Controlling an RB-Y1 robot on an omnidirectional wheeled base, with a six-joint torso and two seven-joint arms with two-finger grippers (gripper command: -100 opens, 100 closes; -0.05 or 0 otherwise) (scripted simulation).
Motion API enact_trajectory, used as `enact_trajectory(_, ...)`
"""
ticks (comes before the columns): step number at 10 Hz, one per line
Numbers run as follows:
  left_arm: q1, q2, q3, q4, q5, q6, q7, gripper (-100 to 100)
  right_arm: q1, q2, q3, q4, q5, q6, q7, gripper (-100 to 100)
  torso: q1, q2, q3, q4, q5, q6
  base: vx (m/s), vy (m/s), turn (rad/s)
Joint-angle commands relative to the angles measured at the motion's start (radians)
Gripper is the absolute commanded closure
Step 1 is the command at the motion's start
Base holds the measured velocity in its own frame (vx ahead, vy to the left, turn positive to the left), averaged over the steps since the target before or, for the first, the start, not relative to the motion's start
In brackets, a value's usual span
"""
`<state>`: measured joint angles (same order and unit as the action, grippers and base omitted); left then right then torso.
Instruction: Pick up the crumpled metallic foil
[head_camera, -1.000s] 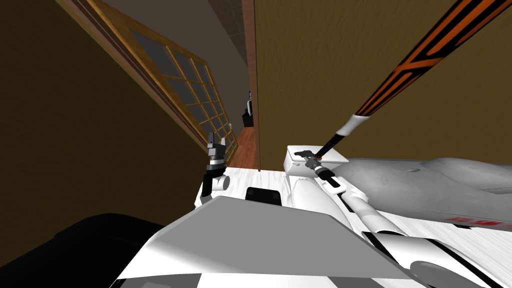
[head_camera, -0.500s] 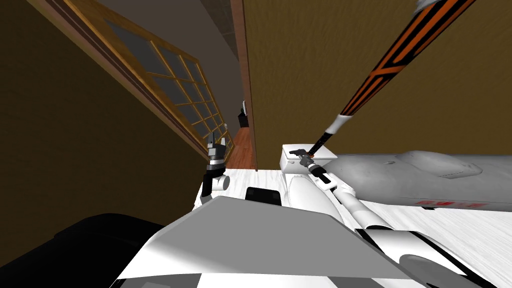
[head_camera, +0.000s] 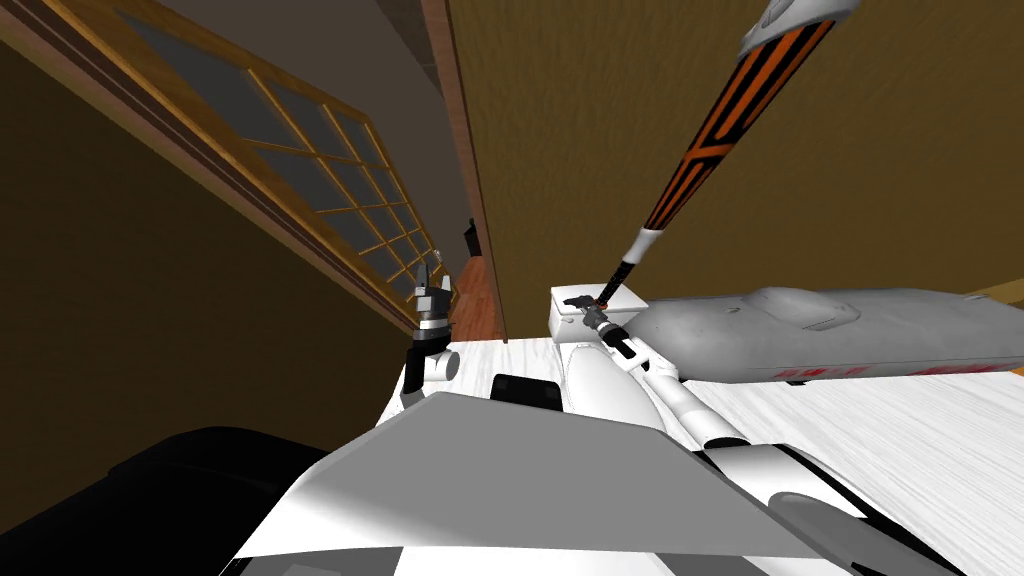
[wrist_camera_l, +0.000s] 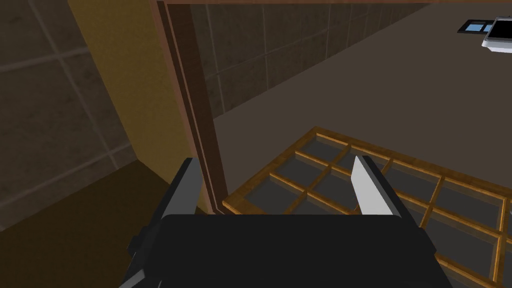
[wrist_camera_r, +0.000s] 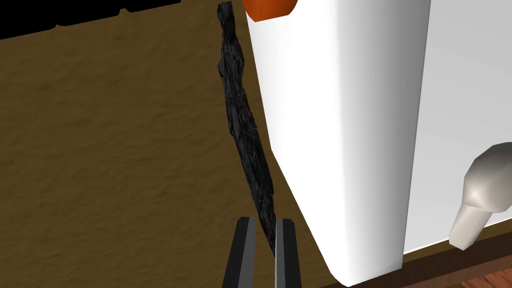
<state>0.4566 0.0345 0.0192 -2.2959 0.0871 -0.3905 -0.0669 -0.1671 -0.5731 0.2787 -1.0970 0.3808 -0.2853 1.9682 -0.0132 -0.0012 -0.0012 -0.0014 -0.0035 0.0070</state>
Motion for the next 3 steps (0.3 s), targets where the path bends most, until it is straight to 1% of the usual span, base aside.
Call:
enact_trajectory(1, 0.000, 0.000, 0.000, 0.000, 0.000, 0.000, 0.000, 0, -0.008, 0.023, 0.029, -0.032, 0.012, 0.041, 0.003, 100, 0.000, 0.000, 0.000, 0.000, 0.000, 0.000, 0.009, -0.090, -0.164)
enact_trajectory(2, 0.000, 0.000, 0.000, 0.000, 0.000, 0.000, 0.000, 0, -0.003, 0.015, 0.017, -0.025, 0.008, 0.025, 0.002, 100, -0.001, 0.000, 0.000, 0.000, -0.001, 0.000, 0.007, -0.034, -0.009)
enact_trajectory(3, 0.000, 0.000, 0.000, 0.000, 0.000, 0.000, 0.000, 0, -0.005, 0.017, 0.020, -0.028, 0.009, 0.029, 0.003, 0, 0.000, -0.001, -0.001, -0.001, 0.000, 0.001, 0.000, 0.000, 0.000)
